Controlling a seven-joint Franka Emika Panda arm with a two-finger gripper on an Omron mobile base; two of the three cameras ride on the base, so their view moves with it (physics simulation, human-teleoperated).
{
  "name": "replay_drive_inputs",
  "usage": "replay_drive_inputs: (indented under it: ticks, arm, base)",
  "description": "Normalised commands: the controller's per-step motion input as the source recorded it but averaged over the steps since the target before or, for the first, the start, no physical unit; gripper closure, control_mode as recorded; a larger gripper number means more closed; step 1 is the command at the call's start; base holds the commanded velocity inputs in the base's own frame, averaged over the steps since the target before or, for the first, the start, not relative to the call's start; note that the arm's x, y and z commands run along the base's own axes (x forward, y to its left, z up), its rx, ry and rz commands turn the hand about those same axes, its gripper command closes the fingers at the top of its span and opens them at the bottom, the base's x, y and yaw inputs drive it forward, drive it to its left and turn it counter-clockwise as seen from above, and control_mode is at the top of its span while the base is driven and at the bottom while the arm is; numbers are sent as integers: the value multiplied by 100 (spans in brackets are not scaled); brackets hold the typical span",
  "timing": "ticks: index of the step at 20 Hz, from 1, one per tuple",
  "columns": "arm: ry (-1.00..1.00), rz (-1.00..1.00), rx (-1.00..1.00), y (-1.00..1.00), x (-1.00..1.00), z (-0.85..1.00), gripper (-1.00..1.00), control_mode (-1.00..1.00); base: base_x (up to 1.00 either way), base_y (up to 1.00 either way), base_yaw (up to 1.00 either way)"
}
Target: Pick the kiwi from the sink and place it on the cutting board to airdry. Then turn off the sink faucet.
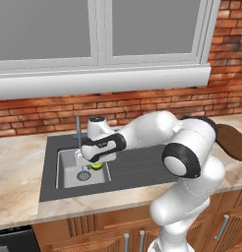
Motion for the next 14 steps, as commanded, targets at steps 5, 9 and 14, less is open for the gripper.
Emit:
replay_drive_inputs:
  ticks: [5, 9, 14]
  arm:
    - [-3, 0, 0, -33, -42, 63, 100, -100]
    - [-5, 0, 0, -27, -44, 59, 100, -100]
    - [-9, 0, 0, -14, -47, 58, 100, -100]
  base:
    - [0, 0, 0]
    - [0, 0, 0]
    - [0, 0, 0]
